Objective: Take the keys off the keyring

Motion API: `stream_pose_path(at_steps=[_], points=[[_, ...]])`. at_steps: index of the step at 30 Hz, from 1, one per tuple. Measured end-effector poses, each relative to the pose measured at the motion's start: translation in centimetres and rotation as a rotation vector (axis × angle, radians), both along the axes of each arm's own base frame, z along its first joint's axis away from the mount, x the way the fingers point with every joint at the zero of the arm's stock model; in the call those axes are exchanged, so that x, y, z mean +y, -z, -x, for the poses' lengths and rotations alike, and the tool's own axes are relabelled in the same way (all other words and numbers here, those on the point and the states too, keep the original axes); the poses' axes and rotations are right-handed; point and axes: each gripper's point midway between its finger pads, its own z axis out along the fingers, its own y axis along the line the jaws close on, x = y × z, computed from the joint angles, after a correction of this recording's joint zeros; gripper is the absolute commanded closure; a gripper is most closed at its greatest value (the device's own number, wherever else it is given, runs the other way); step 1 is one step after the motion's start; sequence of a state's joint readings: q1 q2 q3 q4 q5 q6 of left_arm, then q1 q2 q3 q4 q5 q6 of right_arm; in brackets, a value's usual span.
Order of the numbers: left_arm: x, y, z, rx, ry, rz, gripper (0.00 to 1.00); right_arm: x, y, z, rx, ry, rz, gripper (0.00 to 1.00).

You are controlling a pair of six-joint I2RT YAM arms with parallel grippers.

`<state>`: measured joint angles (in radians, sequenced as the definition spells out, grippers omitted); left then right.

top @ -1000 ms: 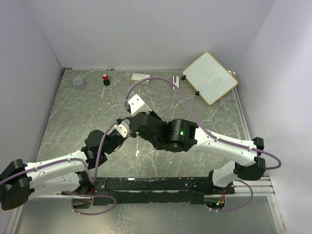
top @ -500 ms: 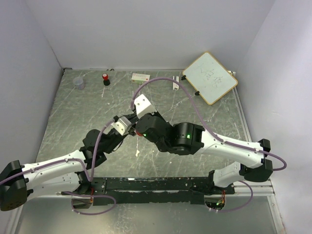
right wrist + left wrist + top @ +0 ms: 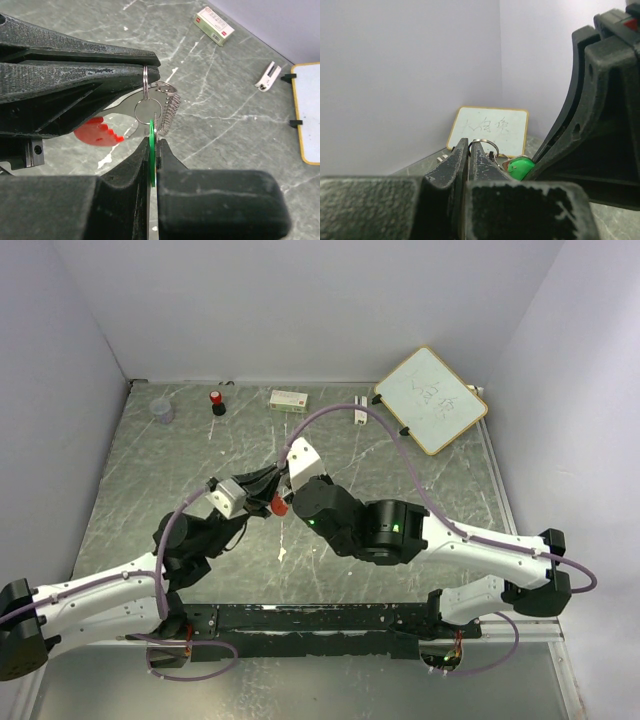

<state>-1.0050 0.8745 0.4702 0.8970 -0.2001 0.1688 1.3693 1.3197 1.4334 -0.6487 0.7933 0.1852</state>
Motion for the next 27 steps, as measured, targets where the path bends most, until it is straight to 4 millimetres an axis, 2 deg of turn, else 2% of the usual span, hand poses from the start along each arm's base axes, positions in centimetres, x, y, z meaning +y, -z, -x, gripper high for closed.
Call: stream_pose_path(at_steps=[4,11,18,27], points=[[0.4,-0.6,0.4,0.002,0.015,0.044,0.93,0.7,-0.3,0.2,0.001,-0.02,-0.063,1.0],[1.2,-0.1,0.7,0.008,0.016,0.123,0.93,2.1,0.0,0.7,0.008,-0.072,-0.133,1.0],[2.6,-1.4,1.2,-0.03,0.011,0.225,0.93,3.5,-1.0,0.8,0.0,-0.109,-0.211,1.0],[3.2,-1.6,1.3,-0.045,0.01,0.288,0.93,4.7,-1.1,1.1,-0.006,-0.146,-0.256,1.0]])
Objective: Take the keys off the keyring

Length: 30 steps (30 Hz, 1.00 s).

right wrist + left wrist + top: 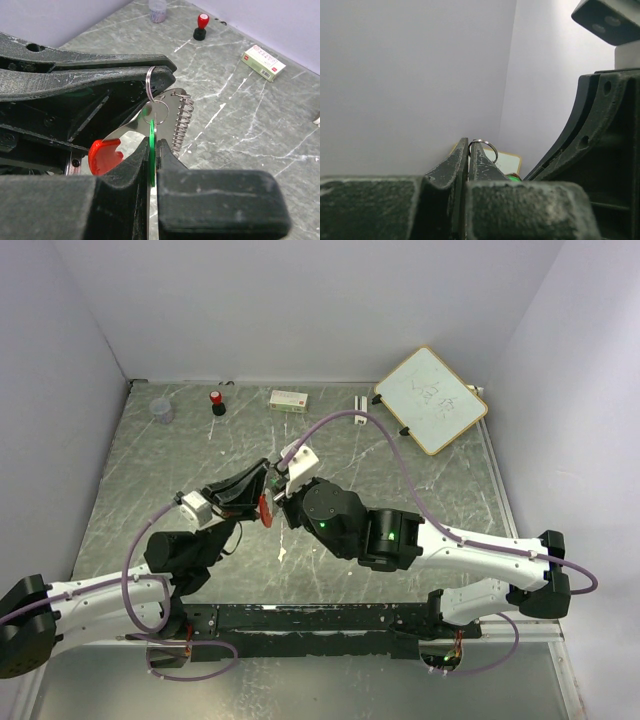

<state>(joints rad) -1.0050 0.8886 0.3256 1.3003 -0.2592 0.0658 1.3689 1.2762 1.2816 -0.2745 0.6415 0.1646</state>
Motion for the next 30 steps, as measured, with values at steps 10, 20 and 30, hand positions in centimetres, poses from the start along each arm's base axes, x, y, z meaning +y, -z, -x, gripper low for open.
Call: stream_pose_path(at_steps=[10,20,30], points=[[0.9,-0.8,0.5,-0.035,-0.001,0.069,0.93,1.1,-0.7,0.3,-0.007,-0.039,-0.052,1.0],[1.8,-0.9,1.1,-0.061,0.002,0.112,0.93,2.2,-0.6,0.3,-0.002,-0.071,-0.069,1.0],[2.2,-0.9,1.7,-0.065,0.033,0.136,0.93,2.8,-0.3,-0.3,-0.006,-0.089,-0.097,1.0]])
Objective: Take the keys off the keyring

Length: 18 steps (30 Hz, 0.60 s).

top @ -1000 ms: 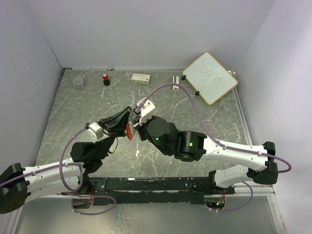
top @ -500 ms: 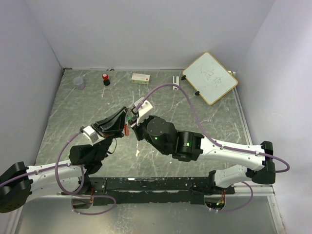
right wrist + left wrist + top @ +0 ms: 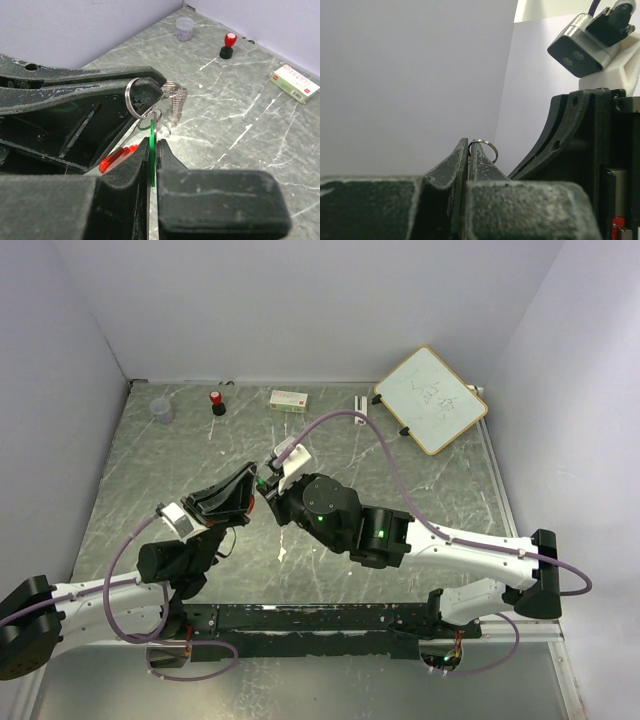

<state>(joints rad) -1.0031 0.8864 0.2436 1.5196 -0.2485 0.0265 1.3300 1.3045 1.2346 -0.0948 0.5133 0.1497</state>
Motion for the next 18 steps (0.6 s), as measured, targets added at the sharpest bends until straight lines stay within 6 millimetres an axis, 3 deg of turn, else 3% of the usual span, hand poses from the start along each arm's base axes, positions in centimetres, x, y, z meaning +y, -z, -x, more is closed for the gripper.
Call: stream_pose_path(at_steps=[11,18], points=[[0.4,0.0,-0.3,-0.005,-0.042,-0.011,0.93,0.6,-0.2,0.0,0.011,-0.065,-0.018,1.0],[0.6,1.0,-2.1,0.011,-0.172,-0.082,0.93,0.4,0.4,0.0,0.024,-0.065,0.0,1.0]])
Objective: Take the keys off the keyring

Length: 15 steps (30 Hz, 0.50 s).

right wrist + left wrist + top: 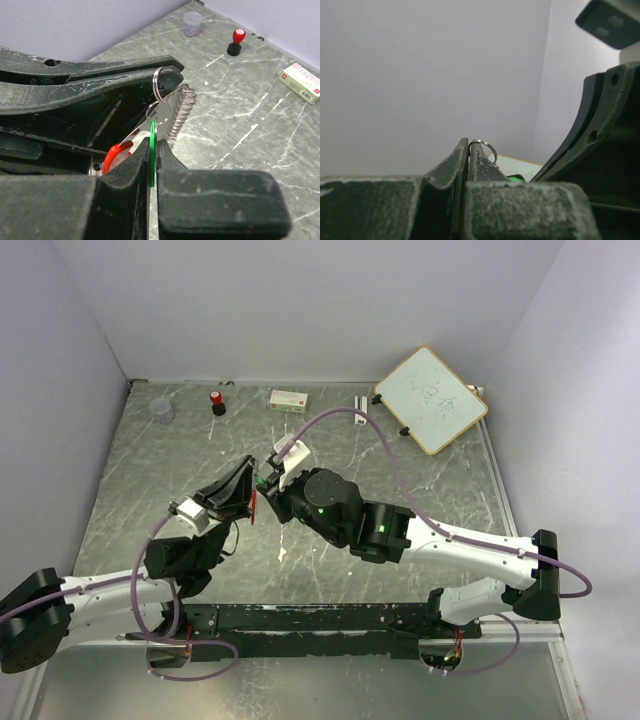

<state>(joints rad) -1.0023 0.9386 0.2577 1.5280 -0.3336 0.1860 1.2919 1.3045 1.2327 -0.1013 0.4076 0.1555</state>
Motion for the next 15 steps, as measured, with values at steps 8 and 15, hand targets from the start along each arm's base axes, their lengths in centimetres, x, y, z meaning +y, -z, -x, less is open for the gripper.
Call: stream_pose_path(at_steps=[8,15], points=[[-0.6,1.4,-1.7,0.019,-0.108,-0.099,0.93,-0.4,0.4,-0.4,0.009,0.019,0.018,1.0],[-0.4,1.4,-2.0,0.006,-0.155,-0.135,0.93,-0.5,0.2,-0.6,0.008,0.024,0.017,1.0]])
